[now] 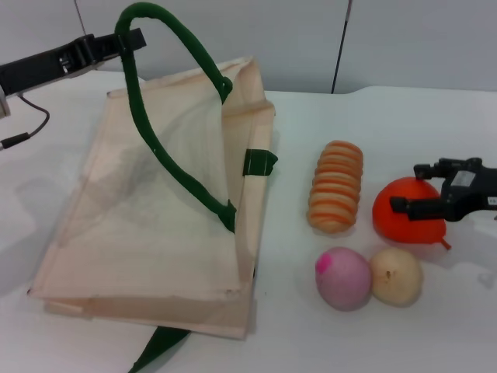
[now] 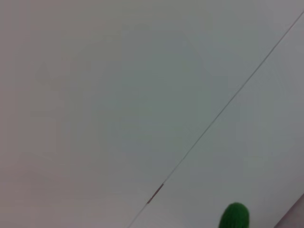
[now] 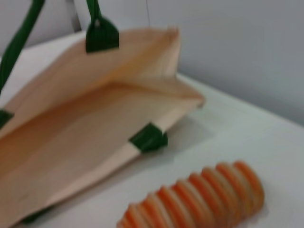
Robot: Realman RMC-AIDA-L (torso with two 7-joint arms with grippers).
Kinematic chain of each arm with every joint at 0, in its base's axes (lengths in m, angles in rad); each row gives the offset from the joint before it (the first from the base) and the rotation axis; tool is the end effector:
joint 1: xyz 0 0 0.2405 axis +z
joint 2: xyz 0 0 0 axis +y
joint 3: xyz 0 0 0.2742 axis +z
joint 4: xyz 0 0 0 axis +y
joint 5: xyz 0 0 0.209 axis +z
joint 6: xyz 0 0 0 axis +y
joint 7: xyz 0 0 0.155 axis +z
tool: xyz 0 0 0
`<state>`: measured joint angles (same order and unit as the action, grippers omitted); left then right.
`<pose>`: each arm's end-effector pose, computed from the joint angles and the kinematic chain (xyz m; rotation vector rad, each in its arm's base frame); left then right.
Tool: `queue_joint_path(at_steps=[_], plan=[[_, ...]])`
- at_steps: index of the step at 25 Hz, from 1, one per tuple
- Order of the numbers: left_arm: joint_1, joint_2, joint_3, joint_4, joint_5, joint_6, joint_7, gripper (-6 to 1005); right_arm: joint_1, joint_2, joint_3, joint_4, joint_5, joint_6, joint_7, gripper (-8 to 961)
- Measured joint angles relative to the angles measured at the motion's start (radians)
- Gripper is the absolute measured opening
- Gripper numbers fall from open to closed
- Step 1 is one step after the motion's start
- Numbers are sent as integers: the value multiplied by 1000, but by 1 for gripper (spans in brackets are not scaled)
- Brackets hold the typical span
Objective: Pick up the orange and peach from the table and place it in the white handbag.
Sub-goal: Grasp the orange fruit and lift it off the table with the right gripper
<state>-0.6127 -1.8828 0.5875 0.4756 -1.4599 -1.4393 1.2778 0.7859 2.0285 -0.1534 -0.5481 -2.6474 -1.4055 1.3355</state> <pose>-0.2741 0.4089 0.0820 -2.2035 -1.2234 -1.1453 0.2925 0.3958 -0.0036 -2.6649 0.6581 0.2872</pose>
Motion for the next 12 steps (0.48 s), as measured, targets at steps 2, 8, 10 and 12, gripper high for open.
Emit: queue_joint_path(at_steps=[2,8,10,12], plan=[[0,0,0,0,-2,0,0,114,7,-1,0,-1,-33,1,20,875],[1,1,0,0,-3,-1,0,114,23,0,0,-24,-106,4,76,874],[1,1,0,0,-3,-1,0,114,30,0,-1,-25,-128,11,93,874],[1,1,0,0,-3,-1,0,114,37,1,-5,-25,-158,29,111,874]])
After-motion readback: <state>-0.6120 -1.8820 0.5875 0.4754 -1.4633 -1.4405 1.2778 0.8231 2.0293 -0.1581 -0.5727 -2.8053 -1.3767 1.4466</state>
